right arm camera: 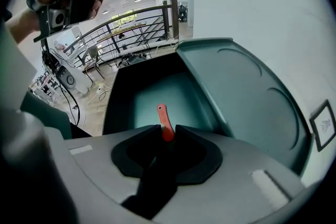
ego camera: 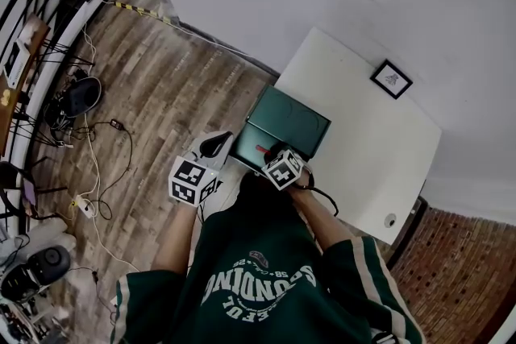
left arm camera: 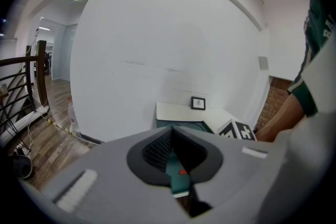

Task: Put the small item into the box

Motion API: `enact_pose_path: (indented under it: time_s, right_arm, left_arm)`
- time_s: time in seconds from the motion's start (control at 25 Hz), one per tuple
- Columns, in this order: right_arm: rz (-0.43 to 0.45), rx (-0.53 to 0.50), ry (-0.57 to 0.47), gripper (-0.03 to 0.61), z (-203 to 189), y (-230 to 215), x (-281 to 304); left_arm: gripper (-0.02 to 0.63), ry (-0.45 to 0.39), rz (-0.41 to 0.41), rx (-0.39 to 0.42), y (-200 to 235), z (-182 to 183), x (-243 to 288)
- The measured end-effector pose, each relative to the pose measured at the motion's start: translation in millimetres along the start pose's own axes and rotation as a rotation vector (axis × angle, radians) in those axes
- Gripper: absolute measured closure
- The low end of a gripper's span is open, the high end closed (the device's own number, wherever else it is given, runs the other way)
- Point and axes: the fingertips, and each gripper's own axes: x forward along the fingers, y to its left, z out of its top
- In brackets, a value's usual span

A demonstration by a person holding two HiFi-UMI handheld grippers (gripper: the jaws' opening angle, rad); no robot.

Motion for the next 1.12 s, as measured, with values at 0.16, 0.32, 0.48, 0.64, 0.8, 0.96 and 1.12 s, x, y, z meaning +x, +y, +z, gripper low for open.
enact_pose_path:
  time_s: [0.16,0.32,0.48,0.64,0.8,0.96,1.12]
  right_arm:
    - [0.012,0.029,-0.059,0.503,10,0,-9]
    - [0.024,0.048,-0.146,0.505,23,6,-32]
    - [-0.018,0.051,-0.26,0.577,35,3,-69]
    - [-0.079,0.097,-0.392,0.577,48,-13,-107]
    - [-0.166,0.146,-0.534,0.577,53,-36,-149]
    - [-0.244,0.2,-0.652,0.577,53,-55,-195]
    - [-0.299,0.216,-0.797,0.577,61,-61,-242]
  left_arm:
    - [0.56,0.001,-0.007,0.007,2,2,4]
    - [0.561,-0.012,-0.02,0.018,0,9,7]
    - [0.56,-0.031,-0.044,0.042,-9,22,14]
    - [0.56,-0.047,-0.08,0.072,-20,35,25]
    - [0.561,-0.057,-0.119,0.107,-37,45,35]
    - [0.561,-0.069,-0.148,0.134,-50,57,42]
    - [0.561,-0.08,-0.161,0.153,-56,66,43]
